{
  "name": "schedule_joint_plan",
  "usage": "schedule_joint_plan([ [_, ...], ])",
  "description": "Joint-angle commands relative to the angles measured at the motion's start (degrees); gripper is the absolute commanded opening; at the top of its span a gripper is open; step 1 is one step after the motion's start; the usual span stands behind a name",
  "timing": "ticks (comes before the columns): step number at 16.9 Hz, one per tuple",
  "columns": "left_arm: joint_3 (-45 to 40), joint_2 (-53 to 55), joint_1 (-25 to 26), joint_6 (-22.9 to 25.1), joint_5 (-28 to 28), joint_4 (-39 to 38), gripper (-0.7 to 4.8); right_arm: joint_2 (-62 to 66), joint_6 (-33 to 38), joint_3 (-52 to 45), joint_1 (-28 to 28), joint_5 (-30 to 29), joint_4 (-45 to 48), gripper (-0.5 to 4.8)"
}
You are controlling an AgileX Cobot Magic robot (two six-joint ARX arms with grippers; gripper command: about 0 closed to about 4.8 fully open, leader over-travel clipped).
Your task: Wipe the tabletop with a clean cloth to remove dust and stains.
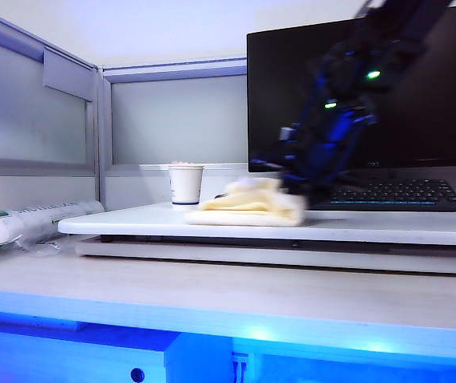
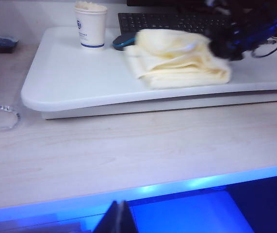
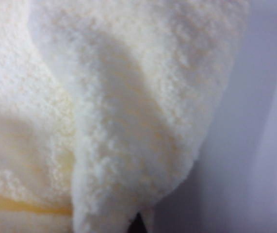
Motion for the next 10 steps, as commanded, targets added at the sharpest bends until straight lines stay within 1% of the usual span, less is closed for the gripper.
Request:
schedule_joint_plan([
  [1,0.07,0.02,-0.04,-0.22,0.92,-1.36,-0.06,2.89,4.24,-0.68,3.98,-1.36,0.07,-0.06],
  [3,0.07,0.02,-0.07,-0.22,0.94,-1.33,-0.06,3.15,4.42,-0.66,4.85,-0.24,-0.11,-0.06],
  [4,0.07,0.02,-0.07,-0.22,0.96,-1.36,-0.06,3.15,5.29,-0.66,4.81,1.57,-1.70,-0.06],
  [5,0.07,0.02,-0.07,-0.22,1.07,-1.36,-0.06,3.13,6.62,-0.68,4.24,2.78,-2.82,-0.06],
  [7,0.07,0.02,-0.07,-0.22,1.16,-1.33,-0.06,3.13,9.57,-0.87,2.27,2.84,-3.43,-0.06],
  [10,0.07,0.02,-0.07,-0.22,1.95,-1.33,-0.06,3.13,9.90,-1.01,-0.02,3.06,-3.78,-0.06],
])
